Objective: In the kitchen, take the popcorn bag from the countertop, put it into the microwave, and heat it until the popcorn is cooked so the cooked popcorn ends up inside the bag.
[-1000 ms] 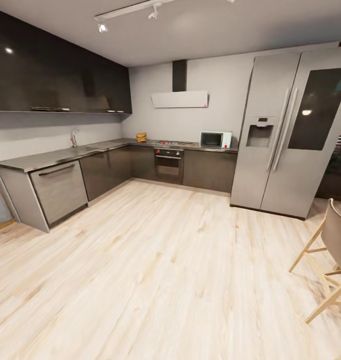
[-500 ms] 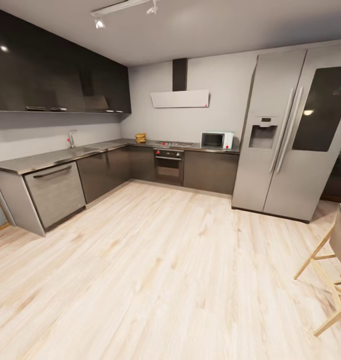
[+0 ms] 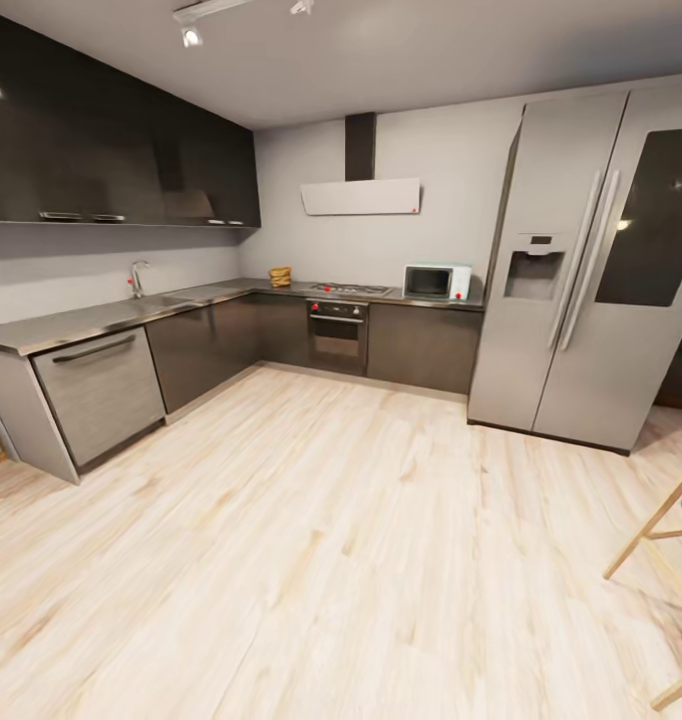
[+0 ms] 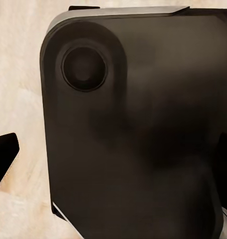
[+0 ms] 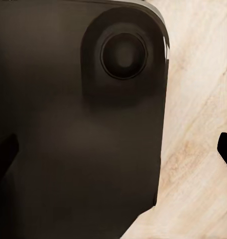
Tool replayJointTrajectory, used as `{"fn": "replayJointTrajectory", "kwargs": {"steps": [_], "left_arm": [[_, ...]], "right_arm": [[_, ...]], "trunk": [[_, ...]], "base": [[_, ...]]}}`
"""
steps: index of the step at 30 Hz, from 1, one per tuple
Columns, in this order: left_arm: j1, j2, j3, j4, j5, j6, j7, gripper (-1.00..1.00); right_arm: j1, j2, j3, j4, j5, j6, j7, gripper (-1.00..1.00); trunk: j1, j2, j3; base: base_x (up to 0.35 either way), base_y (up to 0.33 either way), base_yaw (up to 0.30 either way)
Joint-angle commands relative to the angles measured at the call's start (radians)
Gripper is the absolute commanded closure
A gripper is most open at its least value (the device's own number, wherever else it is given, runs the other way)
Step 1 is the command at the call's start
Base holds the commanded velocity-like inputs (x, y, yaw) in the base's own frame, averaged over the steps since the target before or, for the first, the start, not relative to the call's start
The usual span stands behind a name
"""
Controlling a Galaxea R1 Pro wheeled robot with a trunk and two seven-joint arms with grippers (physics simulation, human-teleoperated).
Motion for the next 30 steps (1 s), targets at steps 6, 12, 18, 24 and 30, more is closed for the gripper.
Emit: {"fn": "replayJointTrajectory", "kwargs": {"steps": [6, 12, 18, 24, 30], "left_arm": [[0.000, 0.000, 0.001, 0.000, 0.002, -0.001, -0.001, -1.00], [0.000, 0.000, 0.001, 0.000, 0.001, -0.001, 0.000, -1.00], [0.000, 0.000, 0.001, 0.000, 0.001, -0.001, 0.000, -1.00], [0.000, 0.000, 0.001, 0.000, 0.001, -0.001, 0.000, -1.00], [0.000, 0.000, 0.001, 0.000, 0.001, -0.001, 0.000, -1.00]], "right_arm": [[0.000, 0.000, -0.001, 0.000, 0.000, -0.004, -0.001, -1.00], [0.000, 0.000, -0.002, 0.000, 0.000, -0.004, -0.001, -1.00], [0.000, -0.001, -0.002, 0.000, 0.000, -0.004, -0.001, -1.00], [0.000, -0.001, -0.002, 0.000, 0.002, -0.004, 0.000, -1.00], [0.000, -0.001, 0.000, 0.000, 0.006, -0.004, -0.001, -1.00]], "trunk": [[0.000, 0.000, -0.001], [0.000, 0.000, -0.001], [0.000, 0.000, -0.001], [0.000, 0.000, -0.001], [0.000, 0.000, -0.001]], "base": [[0.252, 0.000, 0.000], [0.276, 0.000, 0.000], [0.295, 0.000, 0.000], [0.298, 0.000, 0.000], [0.298, 0.000, 0.000]]}}
